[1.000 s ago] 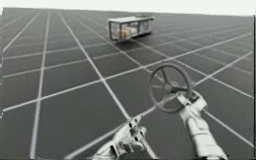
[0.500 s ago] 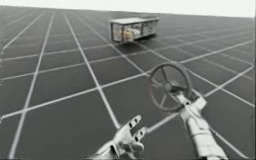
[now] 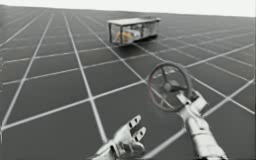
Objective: Pick up and drop off the object
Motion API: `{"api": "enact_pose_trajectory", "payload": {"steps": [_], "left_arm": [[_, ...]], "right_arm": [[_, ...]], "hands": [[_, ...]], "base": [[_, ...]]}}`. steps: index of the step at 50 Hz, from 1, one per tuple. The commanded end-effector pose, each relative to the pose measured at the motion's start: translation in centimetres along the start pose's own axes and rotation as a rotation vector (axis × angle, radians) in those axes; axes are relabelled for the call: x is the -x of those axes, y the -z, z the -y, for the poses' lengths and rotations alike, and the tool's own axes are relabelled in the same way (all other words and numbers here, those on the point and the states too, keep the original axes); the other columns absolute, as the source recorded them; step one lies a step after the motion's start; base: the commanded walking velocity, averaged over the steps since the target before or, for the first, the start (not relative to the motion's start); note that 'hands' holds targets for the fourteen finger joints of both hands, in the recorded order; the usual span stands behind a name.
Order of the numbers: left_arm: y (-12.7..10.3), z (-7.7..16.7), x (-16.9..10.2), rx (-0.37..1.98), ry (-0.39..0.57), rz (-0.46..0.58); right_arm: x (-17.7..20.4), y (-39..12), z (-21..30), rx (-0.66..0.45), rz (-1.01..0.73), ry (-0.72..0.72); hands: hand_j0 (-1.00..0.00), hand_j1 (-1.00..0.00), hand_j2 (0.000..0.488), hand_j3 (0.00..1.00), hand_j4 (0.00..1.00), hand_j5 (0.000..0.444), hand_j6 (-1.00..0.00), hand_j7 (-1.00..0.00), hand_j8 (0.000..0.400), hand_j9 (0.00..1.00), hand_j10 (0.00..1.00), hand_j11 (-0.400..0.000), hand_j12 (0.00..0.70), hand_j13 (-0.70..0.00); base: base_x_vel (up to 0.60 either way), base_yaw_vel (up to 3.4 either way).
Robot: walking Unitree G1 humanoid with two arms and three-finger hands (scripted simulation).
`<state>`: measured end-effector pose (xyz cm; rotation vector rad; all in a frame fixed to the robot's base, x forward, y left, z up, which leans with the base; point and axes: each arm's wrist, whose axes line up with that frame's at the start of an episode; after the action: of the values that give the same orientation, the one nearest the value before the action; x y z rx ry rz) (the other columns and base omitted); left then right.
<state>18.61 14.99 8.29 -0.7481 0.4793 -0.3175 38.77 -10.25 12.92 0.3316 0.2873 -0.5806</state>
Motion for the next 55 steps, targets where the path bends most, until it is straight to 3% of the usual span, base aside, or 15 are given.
{"api": "enact_pose_trajectory", "payload": {"steps": [1,55], "left_arm": [[-0.26,0.62,-0.11,-0.023,0.012,0.003],[-0.26,0.62,-0.11,-0.023,0.012,0.003]], "right_arm": [[0.02,-1.21,0.31,-0.041,0.031,-0.006],[0.02,-1.21,0.31,-0.041,0.031,-0.006]], "hands": [[0.0,0.0,0.0,1.0,1.0,0.0,0.0,0.0,0.0,1.0,1.0,-0.4,0.0,-0.7],[0.0,0.0,0.0,1.0,1.0,0.0,0.0,0.0,0.0,1.0,1.0,-0.4,0.0,-0.7]], "base": [[0.57,0.06],[0.56,0.07]]}}
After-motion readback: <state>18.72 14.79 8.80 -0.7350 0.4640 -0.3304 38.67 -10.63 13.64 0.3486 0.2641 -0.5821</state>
